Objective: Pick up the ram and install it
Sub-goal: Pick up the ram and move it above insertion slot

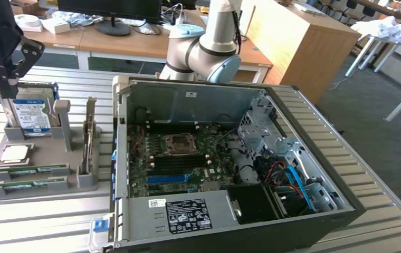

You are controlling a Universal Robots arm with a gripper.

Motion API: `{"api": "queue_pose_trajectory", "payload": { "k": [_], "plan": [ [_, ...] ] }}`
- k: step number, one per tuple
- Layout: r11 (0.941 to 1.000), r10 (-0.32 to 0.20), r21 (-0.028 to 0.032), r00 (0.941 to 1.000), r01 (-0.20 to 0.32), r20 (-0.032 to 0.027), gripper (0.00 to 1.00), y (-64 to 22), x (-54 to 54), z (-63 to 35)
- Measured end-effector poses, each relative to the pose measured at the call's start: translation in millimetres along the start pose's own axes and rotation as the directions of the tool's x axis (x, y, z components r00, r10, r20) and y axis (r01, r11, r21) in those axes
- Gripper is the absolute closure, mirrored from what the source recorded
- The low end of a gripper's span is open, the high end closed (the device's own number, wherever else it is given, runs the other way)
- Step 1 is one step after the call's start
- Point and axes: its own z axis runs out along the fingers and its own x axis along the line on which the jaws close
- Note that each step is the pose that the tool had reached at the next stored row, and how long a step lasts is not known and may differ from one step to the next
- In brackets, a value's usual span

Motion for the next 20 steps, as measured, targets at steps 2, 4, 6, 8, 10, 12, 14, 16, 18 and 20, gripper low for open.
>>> {"api": "queue_pose_trajectory", "payload": {
  "k": [2, 4, 6, 8, 10, 12, 14, 16, 18, 20],
  "plan": [
    [0.9998, -0.020, -0.0003, 0.9998, 0.020, -0.0009, 0.90, 0.0, 0.0, 0.0],
    [0.9993, -0.039, -0.0006, 0.9993, 0.039, -0.0017, 0.90, 0.0, 0.0, 0.0],
    [0.9983, -0.058, -0.0009, 0.9983, 0.058, -0.0026, 0.90, 0.0, 0.0, 0.1],
    [0.9968, -0.080, -0.0013, 0.9968, 0.080, -0.0035, 0.90, 0.0, 0.0, 0.1],
    [0.9949, -0.101, -0.0017, 0.9949, 0.101, -0.0044, 0.90, 0.0, 0.0, 0.1],
    [0.9925, -0.123, -0.0022, 0.9924, 0.123, -0.0053, 0.90, 0.0, 0.0, 0.1],
    [0.9894, -0.145, -0.0026, 0.9894, 0.145, -0.0063, 0.90, 0.0, 0.0, 0.1],
    [0.9859, -0.167, -0.0031, 0.9859, 0.167, -0.0072, 0.90, 0.0, 0.0, 0.1],
    [0.9821, -0.188, -0.0036, 0.9821, 0.188, -0.0081, 0.90, 0.0, 0.0, 0.1],
    [0.9777, -0.210, -0.0041, 0.9777, 0.210, -0.0090, 0.90, 0.0, 0.0, 0.1]
  ]
}}
